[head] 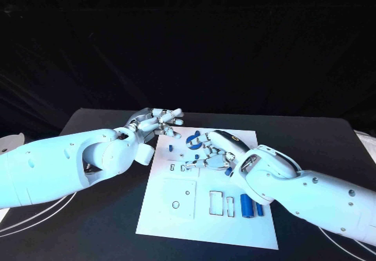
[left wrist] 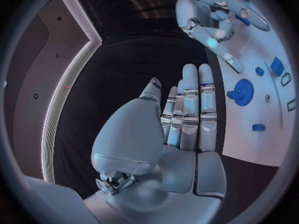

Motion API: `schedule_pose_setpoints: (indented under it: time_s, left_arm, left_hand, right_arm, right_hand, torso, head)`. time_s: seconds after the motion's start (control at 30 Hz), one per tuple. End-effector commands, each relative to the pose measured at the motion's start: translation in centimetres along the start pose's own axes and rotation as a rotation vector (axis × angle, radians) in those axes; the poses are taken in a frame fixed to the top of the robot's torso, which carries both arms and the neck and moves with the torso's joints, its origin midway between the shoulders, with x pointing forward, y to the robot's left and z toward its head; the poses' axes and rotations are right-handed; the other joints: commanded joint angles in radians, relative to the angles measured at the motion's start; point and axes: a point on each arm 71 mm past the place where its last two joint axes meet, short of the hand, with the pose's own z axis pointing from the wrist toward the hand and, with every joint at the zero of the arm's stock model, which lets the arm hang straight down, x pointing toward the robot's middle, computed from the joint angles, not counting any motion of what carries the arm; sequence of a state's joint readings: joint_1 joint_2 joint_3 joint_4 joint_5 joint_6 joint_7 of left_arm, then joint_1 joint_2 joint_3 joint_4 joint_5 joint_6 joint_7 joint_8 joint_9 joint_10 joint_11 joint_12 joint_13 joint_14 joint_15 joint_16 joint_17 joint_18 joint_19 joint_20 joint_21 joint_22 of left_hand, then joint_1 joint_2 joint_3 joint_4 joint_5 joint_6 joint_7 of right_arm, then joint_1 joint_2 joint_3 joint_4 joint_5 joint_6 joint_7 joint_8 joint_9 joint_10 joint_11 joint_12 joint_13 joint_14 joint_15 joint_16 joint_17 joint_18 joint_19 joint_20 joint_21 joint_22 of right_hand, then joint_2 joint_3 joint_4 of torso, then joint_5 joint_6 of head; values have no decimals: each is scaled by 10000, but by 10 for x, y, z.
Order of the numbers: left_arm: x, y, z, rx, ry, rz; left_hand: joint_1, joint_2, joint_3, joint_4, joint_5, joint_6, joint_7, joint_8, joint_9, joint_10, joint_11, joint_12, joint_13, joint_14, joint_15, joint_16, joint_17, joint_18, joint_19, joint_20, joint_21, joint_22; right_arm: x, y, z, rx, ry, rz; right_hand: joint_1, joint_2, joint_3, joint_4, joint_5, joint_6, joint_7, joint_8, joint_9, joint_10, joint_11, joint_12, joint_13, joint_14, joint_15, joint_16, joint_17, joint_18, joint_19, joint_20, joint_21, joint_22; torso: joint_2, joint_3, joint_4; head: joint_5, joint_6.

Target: Assemble the parts on the task board

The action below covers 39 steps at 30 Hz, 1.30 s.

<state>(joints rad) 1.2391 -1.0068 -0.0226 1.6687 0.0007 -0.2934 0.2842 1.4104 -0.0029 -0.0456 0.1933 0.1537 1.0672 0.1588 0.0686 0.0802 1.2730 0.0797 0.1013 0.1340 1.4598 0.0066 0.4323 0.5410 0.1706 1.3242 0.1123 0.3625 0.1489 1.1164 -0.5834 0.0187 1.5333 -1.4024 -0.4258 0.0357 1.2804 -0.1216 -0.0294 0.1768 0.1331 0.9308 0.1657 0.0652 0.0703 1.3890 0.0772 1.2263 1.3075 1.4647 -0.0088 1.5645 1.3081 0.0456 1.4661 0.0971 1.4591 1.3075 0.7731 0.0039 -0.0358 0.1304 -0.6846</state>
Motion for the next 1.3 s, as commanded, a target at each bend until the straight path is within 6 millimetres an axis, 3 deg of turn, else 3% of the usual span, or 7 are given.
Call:
schedule_pose_setpoints:
  time_s: [0.03, 0.13, 0.23, 0.33, 0.57, 0.87, 1.3]
  left_arm:
    - [2, 9, 2, -1218, 557, 1551]
    - [-1, 16, 4, -2085, 558, 2513]
    - [-4, 23, 5, -3075, 605, 3453]
    - [-5, 32, 5, -4424, 840, 4668]
    - [-2, 36, 14, -6541, 1154, 8414]
    - [8, 38, 26, -7283, 972, 9676]
    - [23, 42, 40, -7692, 1656, 10906]
  left_hand:
    - [-89, -56, -110, 70, -41, 67, -180, 45, 16, 714, -268, 447, 338, 703, -228, 4738, 3919, 141, 625, -342, 860, 502]
    - [-287, -47, -267, 307, 7, 388, -422, 324, 141, 1255, -634, 1682, 1419, 867, -583, 9359, 8179, -393, 1465, -558, 4683, 4459]
    - [-602, -154, -491, 553, -46, 592, -663, 653, 314, 1505, -685, 3367, 2858, 1062, -657, 11114, 10001, -778, 1697, -711, 7419, 7718]
    - [-1187, 35, -746, 890, -40, 659, -803, 1297, 735, 948, -707, 7015, 6401, 1110, -690, 11385, 10298, -891, 1421, -796, 8666, 9073]
    - [-2035, 249, -1445, 983, -586, 573, -1042, 2785, 1928, 1004, -1011, 10279, 9588, 1110, -834, 11385, 10298, -1128, 1535, -837, 10330, 11239]
    - [-2138, 472, -1805, 960, -656, -278, -1265, 4479, 3861, 1175, -1145, 11234, 10573, 1110, -1012, 11385, 10298, -1373, 1909, -956, 11226, 12649]
    - [-2374, 575, -2012, 986, -849, -580, -1327, 5093, 4708, 1289, -1220, 11486, 10850, 1110, -1063, 11385, 10298, -1416, 2002, -1021, 11331, 12864]
  right_arm:
    - [-17, 9, -11, -973, -158, 1012]
    - [-41, 5, -26, -721, -363, 1428]
    - [-70, -8, -39, -82, -779, 1894]
    - [-101, -29, -53, 806, -1359, 2374]
    - [-146, -65, -84, 2251, -2366, 2579]
    - [-156, -78, -94, 2763, -2573, 2461]
    - [-157, -85, -96, 3070, -2580, 2333]
  right_hand:
    - [151, 5, -188, 92, -100, -52, -8, -6, 23, -88, 2, -53, 272, 1049, 90, 34, 2580, 47, 20, 47, -51, 274]
    - [293, 90, -254, 161, -119, -2, -22, 10, 41, -73, -7, -16, 281, 1042, 85, 16, 2551, 47, 20, 47, -50, 277]
    - [448, 241, -243, 181, -23, 121, -57, 48, 71, -37, -39, 37, 298, 1035, 63, 0, 2524, 46, 24, 33, -46, 284]
    - [567, 361, -267, 172, 181, 209, -88, 55, 89, -10, -70, 66, 297, 1030, 36, -11, 2507, 45, 31, 8, -41, 294]
    - [662, 458, -358, 147, 486, 355, -133, 83, 119, -11, -113, 36, 251, 1012, -1, -57, 2436, 52, 17, -26, -60, 257]
    - [706, 490, -393, 133, 570, 398, -150, 87, 126, -42, -130, -35, 193, 990, -18, -111, 2352, 72, -22, -40, -109, 165]
    - [754, 539, -452, 122, 742, 428, -165, 77, 130, -33, -148, -46, 170, 981, -37, -134, 2319, 79, -38, -62, -134, 125]
  torso:
    - [-87, 13, -4]
    - [-166, 20, -45]
    - [-277, 23, -91]
    - [-394, 25, -134]
    - [-560, 77, -209]
    - [-601, 124, -248]
    - [-562, 111, -248]
  head:
    - [13, 18]
    - [60, -8]
    - [79, -28]
    - [115, -83]
    - [255, -181]
    - [303, -248]
    - [333, -324]
